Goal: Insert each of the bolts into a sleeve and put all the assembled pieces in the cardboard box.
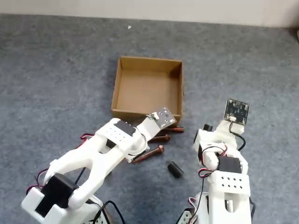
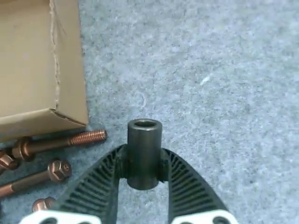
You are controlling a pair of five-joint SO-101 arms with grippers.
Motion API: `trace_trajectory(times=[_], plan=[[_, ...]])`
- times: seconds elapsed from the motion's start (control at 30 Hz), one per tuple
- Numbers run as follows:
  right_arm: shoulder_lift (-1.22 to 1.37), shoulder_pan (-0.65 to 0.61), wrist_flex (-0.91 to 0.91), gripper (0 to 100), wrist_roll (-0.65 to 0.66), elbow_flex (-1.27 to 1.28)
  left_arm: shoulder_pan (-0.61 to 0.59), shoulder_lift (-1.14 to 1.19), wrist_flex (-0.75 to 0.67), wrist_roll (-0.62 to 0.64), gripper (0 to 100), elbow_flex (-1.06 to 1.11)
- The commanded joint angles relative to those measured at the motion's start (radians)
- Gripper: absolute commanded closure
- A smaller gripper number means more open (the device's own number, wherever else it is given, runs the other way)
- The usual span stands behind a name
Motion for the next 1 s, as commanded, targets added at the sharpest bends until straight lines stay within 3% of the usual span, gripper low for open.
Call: trace_trajectory(times=[0.0,0.33,0.5,0.83,0.97], plan=[[-0.024,0.007,-0.024,99.4,-0.005,-0.008,0.007,-0.025,-0.011,0.012,100,-0.041],[-0.042,0.005,0.081,99.4,-0.003,-0.076,-0.004,-0.542,0.087,0.106,100,0.016],[-0.147,-0.013,0.14,99.4,-0.003,-0.153,-0.081,-0.814,0.126,0.163,100,0.019],[-0.42,-0.352,0.168,99.4,0.005,-0.18,-0.127,-1.179,0.118,0.287,100,0.016],[-0.481,-0.504,0.051,99.4,0.11,-0.173,-0.127,-1.271,0.072,0.344,100,0.019]])
